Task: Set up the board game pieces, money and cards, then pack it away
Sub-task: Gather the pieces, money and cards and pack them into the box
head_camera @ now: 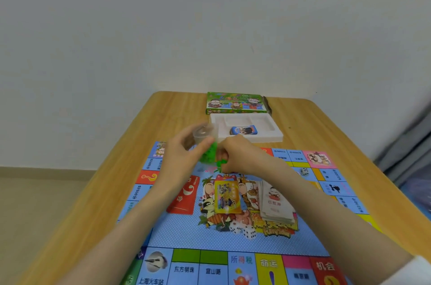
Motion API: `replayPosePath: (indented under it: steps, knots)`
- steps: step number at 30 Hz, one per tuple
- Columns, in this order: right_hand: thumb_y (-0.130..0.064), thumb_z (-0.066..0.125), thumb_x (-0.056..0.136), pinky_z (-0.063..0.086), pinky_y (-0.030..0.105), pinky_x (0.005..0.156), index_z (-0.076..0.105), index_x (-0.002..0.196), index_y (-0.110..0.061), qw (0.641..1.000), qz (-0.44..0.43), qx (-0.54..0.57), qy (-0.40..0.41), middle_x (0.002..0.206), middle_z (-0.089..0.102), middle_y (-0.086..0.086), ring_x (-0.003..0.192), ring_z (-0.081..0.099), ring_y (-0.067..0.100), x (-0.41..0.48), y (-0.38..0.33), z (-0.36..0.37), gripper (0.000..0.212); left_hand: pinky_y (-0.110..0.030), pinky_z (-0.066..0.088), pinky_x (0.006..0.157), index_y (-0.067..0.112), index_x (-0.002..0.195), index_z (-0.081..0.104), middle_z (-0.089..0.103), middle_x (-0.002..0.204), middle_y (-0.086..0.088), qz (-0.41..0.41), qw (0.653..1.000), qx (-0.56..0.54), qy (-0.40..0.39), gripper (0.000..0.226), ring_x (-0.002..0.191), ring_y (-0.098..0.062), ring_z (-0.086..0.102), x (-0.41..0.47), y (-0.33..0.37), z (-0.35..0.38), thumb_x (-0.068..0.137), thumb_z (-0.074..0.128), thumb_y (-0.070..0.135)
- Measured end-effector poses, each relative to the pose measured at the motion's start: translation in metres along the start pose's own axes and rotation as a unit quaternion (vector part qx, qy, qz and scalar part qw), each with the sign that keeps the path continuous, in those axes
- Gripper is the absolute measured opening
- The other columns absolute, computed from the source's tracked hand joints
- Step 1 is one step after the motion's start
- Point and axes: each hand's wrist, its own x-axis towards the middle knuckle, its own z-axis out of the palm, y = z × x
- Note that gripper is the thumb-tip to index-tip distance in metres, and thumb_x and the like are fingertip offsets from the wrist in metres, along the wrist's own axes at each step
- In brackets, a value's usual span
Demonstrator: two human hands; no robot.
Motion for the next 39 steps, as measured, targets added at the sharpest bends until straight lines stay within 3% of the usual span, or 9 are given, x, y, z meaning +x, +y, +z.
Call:
replayPosePath:
  steps: [3, 5, 9, 14, 16, 23, 30, 34, 39]
  knots:
    - [-0.006, 0.066, 0.078, 0.031, 0.014, 0.052, 0.049, 0.063, -0.023, 1.000, 0.005, 0.019, 0.024, 0.063, 0.042, -0.013, 0.060, 0.042, 0.007, -0.007, 0.009, 0.002, 0.028, -0.013, 0.049, 0.087, 0.023, 0.116, 0.062, 0.064, 0.105, 0.019, -0.014, 0.999, 0.024, -0.039, 0.035, 0.097, 0.010, 0.061, -0.003, -0.005, 0.005, 0.083, 0.068, 0.012]
    - [-0.005, 0.066, 0.077, 0.034, 0.013, 0.055, 0.063, 0.077, -0.016, 0.997, 0.011, 0.043, 0.057, 0.064, 0.044, -0.015, 0.063, 0.046, 0.005, -0.011, 0.015, 0.006, 0.011, -0.011, 0.048, 0.087, 0.017, 0.120, 0.062, 0.065, 0.107, 0.015, -0.018, 0.997, 0.047, -0.052, 0.038, 0.098, 0.009, 0.061, -0.003, -0.008, 0.006, 0.082, 0.069, 0.011]
    - [-0.003, 0.067, 0.077, 0.042, 0.005, 0.059, 0.069, 0.091, -0.008, 0.979, 0.032, 0.144, 0.138, 0.066, 0.053, -0.011, 0.059, 0.050, -0.001, -0.019, 0.019, -0.001, 0.015, -0.016, 0.050, 0.089, 0.013, 0.119, 0.062, 0.067, 0.112, 0.004, -0.029, 0.997, 0.052, -0.051, 0.039, 0.104, -0.005, 0.063, -0.003, -0.011, 0.006, 0.082, 0.072, 0.010]
    - [0.001, 0.068, 0.079, 0.050, 0.015, 0.058, 0.067, 0.078, -0.013, 0.868, 0.018, 0.419, 0.264, 0.070, 0.066, 0.003, 0.058, 0.058, 0.002, -0.031, 0.011, -0.035, 0.014, -0.010, 0.047, 0.085, 0.020, 0.117, 0.057, 0.064, 0.109, 0.011, -0.044, 0.996, 0.045, -0.061, 0.043, 0.101, 0.003, 0.060, -0.002, -0.009, 0.008, 0.080, 0.072, 0.005]
    - [0.002, 0.068, 0.079, 0.049, 0.015, 0.059, 0.067, 0.077, -0.015, 0.855, -0.007, 0.449, 0.258, 0.069, 0.064, -0.001, 0.058, 0.059, 0.002, -0.034, 0.001, -0.042, 0.017, -0.009, 0.047, 0.084, 0.021, 0.117, 0.056, 0.063, 0.107, 0.014, -0.046, 0.996, 0.043, -0.062, 0.044, 0.098, 0.007, 0.060, -0.003, -0.008, 0.009, 0.080, 0.072, 0.004]
    - [-0.005, 0.069, 0.076, 0.041, 0.010, 0.058, 0.068, 0.080, -0.019, 0.939, -0.027, 0.267, 0.215, 0.078, 0.069, 0.000, 0.063, 0.052, 0.005, -0.024, -0.019, -0.037, 0.015, -0.015, 0.049, 0.089, 0.016, 0.118, 0.058, 0.067, 0.111, 0.000, -0.040, 0.997, 0.039, -0.050, 0.043, 0.103, -0.006, 0.063, -0.002, -0.008, 0.008, 0.080, 0.072, 0.002]
    - [-0.009, 0.065, 0.082, 0.040, 0.007, 0.054, 0.072, 0.090, -0.020, 0.930, -0.021, 0.294, 0.218, 0.074, 0.062, -0.016, 0.069, 0.054, 0.004, -0.029, -0.015, -0.039, 0.015, -0.017, 0.049, 0.092, 0.018, 0.120, 0.057, 0.066, 0.112, 0.002, -0.045, 0.996, 0.049, -0.051, 0.045, 0.104, -0.006, 0.062, -0.002, -0.009, 0.007, 0.079, 0.073, 0.005]
    - [-0.010, 0.060, 0.087, 0.040, 0.003, 0.054, 0.072, 0.092, -0.018, 0.923, 0.049, 0.285, 0.254, 0.074, 0.061, -0.015, 0.062, 0.053, -0.004, -0.037, 0.011, -0.043, 0.015, -0.011, 0.048, 0.086, 0.022, 0.115, 0.058, 0.065, 0.110, 0.008, -0.051, 0.996, 0.051, -0.054, 0.042, 0.101, 0.001, 0.061, -0.002, -0.009, 0.006, 0.079, 0.072, 0.005]
    - [-0.024, 0.070, 0.083, 0.038, 0.013, 0.052, 0.065, 0.107, -0.016, 0.976, 0.174, 0.108, 0.076, 0.092, 0.060, -0.003, 0.072, 0.054, 0.005, -0.049, 0.048, -0.035, 0.026, -0.008, 0.046, 0.081, 0.018, 0.109, 0.059, 0.066, 0.103, 0.011, -0.061, 0.995, 0.042, -0.074, 0.036, 0.095, 0.001, 0.063, -0.003, -0.007, 0.006, 0.080, 0.071, 0.000]
